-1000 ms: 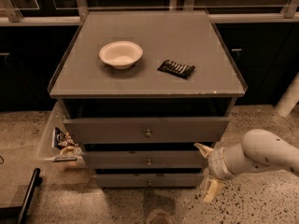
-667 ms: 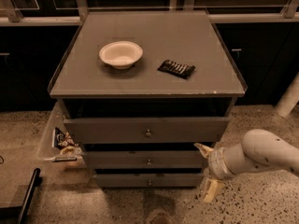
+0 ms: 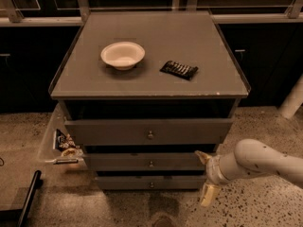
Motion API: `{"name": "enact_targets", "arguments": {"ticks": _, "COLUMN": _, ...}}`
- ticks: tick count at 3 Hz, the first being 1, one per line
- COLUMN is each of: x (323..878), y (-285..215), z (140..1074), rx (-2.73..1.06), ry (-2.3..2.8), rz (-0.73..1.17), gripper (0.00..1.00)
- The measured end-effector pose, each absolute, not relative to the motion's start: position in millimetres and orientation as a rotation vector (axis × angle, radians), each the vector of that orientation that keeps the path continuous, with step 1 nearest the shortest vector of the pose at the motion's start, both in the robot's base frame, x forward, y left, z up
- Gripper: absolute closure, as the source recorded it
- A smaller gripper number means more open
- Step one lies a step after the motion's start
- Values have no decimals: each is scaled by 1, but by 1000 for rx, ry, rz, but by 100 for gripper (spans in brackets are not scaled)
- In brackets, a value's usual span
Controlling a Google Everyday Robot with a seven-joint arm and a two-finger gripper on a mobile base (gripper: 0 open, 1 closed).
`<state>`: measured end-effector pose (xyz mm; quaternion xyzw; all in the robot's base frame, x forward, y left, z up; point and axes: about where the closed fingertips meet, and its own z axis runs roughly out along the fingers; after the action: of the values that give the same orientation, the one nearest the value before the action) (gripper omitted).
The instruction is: Open middle drawer
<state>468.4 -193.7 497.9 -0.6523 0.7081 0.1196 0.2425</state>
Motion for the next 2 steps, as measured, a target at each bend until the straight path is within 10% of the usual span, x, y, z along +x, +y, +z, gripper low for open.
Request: {"name": "enact_targets", "arguments": {"ticks": 2, "x": 491, "y": -205, "z": 451, "rx": -1759, "ry": 1930, "rz": 222, "gripper": 0}}
